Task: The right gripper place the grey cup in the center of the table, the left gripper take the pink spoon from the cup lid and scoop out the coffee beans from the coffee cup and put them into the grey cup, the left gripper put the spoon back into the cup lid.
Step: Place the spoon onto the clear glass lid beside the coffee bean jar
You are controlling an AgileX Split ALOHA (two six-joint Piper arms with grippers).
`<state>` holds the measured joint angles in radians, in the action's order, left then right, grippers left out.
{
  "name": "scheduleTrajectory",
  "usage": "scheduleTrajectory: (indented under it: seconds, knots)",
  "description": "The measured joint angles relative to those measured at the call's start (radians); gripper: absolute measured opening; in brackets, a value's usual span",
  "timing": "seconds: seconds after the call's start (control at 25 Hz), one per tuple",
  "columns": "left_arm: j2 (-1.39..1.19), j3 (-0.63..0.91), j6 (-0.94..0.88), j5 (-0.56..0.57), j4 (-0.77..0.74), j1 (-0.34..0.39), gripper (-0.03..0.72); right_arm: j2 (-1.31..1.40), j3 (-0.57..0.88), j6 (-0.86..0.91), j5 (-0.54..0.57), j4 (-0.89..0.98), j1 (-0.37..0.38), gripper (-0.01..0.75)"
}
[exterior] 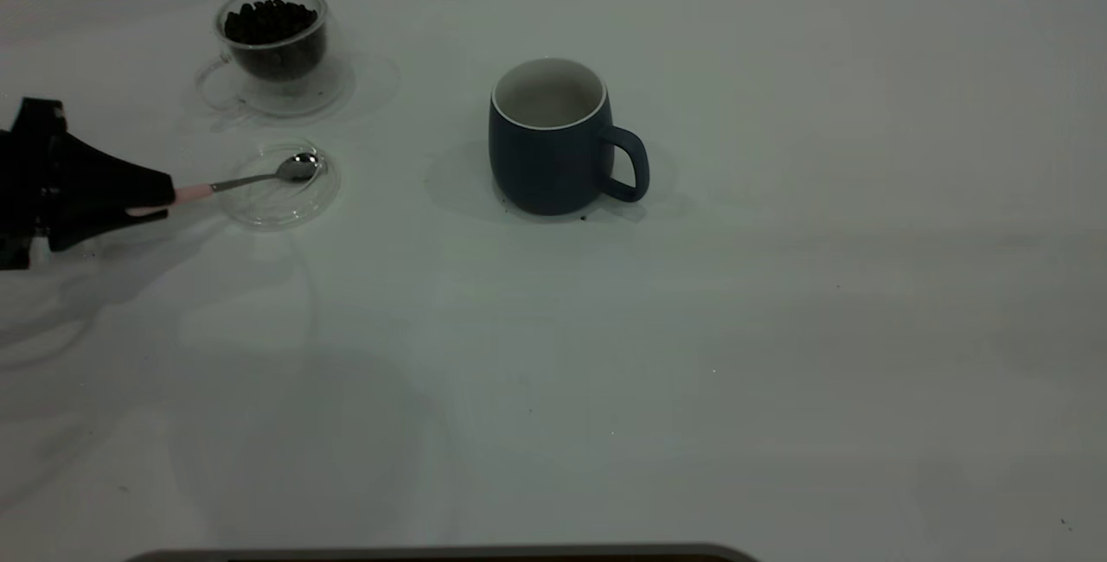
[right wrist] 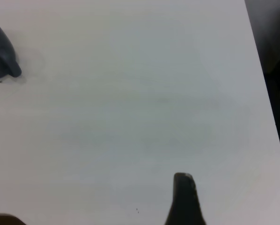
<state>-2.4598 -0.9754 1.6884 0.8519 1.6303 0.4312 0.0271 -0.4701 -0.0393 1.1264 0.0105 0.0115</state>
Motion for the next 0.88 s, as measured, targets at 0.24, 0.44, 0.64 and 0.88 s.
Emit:
scheduleTrajectory:
  seconds: [0.24,0.44,0.64,0.88]
  knots:
    - [-0.013,0.0,0.039,0.0,0.038,-0.022,0.182,0.0,0.0,0.0,0.0,0.0,0.0,0.591]
    - [-0.013,0.0,0.046,0.0,0.048,-0.022,0.296,0.0,0.0,-0.001,0.0,0.0,0.0,0.591]
    - [-0.013,0.0,0.048,0.0,0.048,-0.022,0.39,0.0,0.0,-0.001,0.0,0.0,0.0,0.591]
    - [-0.013,0.0,0.048,-0.005,0.05,-0.02,0.433,0.0,0.0,-0.001,0.0,0.0,0.0,0.591]
